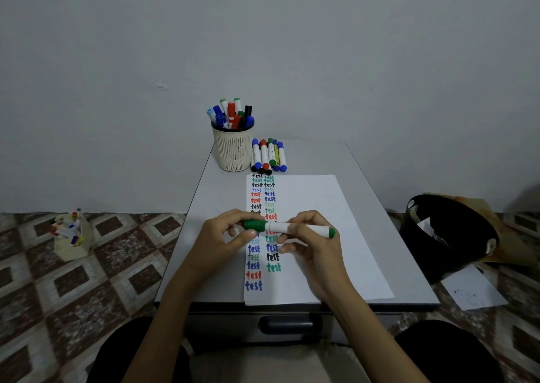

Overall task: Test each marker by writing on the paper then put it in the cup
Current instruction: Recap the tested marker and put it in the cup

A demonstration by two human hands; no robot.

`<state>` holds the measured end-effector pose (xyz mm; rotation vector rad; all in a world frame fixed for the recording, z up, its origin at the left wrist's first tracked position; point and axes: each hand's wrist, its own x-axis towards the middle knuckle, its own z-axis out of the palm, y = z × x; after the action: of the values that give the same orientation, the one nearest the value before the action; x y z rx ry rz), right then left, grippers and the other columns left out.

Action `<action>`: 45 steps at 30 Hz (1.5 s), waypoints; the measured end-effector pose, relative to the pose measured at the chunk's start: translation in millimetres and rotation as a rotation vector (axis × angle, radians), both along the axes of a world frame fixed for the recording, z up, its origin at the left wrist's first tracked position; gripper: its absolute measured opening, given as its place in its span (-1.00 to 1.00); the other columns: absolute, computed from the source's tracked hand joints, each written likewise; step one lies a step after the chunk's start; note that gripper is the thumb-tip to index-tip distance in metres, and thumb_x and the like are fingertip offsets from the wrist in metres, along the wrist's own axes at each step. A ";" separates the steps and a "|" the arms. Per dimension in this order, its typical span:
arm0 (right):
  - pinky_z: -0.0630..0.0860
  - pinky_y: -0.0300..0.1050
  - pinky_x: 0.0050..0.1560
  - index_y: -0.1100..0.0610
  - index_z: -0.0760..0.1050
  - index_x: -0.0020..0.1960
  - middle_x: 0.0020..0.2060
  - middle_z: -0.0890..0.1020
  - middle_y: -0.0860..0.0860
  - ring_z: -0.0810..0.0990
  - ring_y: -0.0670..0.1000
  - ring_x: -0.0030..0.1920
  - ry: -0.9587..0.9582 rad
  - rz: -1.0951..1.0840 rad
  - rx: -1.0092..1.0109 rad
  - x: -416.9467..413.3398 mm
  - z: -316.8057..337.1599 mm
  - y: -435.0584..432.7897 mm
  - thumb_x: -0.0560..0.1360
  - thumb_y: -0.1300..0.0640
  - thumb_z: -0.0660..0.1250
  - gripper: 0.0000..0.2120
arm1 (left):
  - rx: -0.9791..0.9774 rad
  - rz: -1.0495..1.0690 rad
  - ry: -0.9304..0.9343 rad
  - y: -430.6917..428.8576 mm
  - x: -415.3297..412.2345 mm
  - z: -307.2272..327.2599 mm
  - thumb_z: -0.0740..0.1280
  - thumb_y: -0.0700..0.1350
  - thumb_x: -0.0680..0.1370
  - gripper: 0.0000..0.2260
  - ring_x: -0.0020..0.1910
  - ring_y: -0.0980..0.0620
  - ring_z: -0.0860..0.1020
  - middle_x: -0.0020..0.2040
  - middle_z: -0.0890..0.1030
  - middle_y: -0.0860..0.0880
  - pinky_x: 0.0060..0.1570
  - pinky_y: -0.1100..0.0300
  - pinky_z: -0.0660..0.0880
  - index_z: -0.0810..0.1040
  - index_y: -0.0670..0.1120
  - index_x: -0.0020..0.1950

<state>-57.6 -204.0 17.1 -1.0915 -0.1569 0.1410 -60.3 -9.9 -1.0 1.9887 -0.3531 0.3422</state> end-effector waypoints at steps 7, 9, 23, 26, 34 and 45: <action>0.64 -0.09 -0.32 0.34 0.46 -0.02 -0.15 0.66 0.27 0.68 0.22 -0.17 0.016 -0.053 -0.037 -0.6 0.9 -0.5 0.34 0.31 0.47 -0.72 | -0.164 -0.023 0.092 -1.0 -4.2 2.5 0.35 -0.24 0.47 -0.84 0.01 0.00 0.61 -0.06 0.65 0.00 -0.12 0.21 0.57 0.61 -0.04 -0.01; 0.65 -0.04 -0.30 0.33 0.46 -0.04 -0.16 0.68 0.24 0.68 0.24 -0.15 0.023 -0.071 -0.047 0.4 0.2 -0.2 0.33 0.33 0.47 -0.73 | -0.162 -0.018 0.090 -0.4 -4.9 2.2 0.34 -0.26 0.48 -0.87 -0.03 0.01 0.62 -0.06 0.66 -0.03 -0.16 0.25 0.56 0.60 -0.10 -0.02; 0.47 -0.16 -0.51 0.33 0.48 -0.22 -0.40 0.60 0.22 0.51 0.10 -0.54 -0.059 -0.090 -0.202 2.4 -7.4 6.2 0.42 0.24 0.47 -0.80 | 0.109 0.033 -0.155 3.3 -4.0 2.9 0.26 0.02 0.42 -0.76 -0.11 0.18 0.60 -0.12 0.62 0.15 -0.16 0.27 0.56 0.60 -0.05 -0.03; 0.48 -0.16 -0.51 0.35 0.48 -0.19 -0.38 0.62 0.22 0.52 0.08 -0.53 -0.068 -0.091 -0.216 3.0 -6.3 6.3 0.43 0.23 0.46 -0.78 | 0.107 0.036 -0.191 2.7 -4.1 3.5 0.26 0.01 0.43 -0.79 -0.10 0.18 0.59 -0.11 0.61 0.15 -0.17 0.30 0.54 0.58 -0.03 -0.02; 0.55 -0.11 -0.12 0.10 0.62 -0.14 -0.15 0.63 -0.05 0.60 -0.06 -0.03 -0.411 -0.334 -0.520 4.3 -16.1 16.9 0.37 0.00 0.51 -0.82 | -0.057 0.067 -0.149 -1.5 -6.0 5.0 0.25 0.03 0.45 -0.74 -0.10 0.08 0.61 -0.12 0.63 0.06 -0.20 0.33 0.53 0.54 -0.12 -0.02; 0.34 -0.12 -0.17 0.07 0.64 0.02 -0.15 0.64 -0.04 0.53 0.03 -0.13 -1.259 -0.366 -1.398 48.4 -5.8 16.8 0.39 0.14 0.48 -0.80 | -0.056 0.205 -0.123 -2.1 0.3 -0.7 0.36 -0.06 0.45 -0.84 -0.18 0.14 0.59 -0.16 0.63 0.08 -0.21 0.32 0.51 0.58 -0.07 0.00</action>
<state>-9.3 -187.2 11.3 -2.4499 -1.0870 -0.9435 -59.9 -12.1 -1.6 1.9579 -0.2143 0.5999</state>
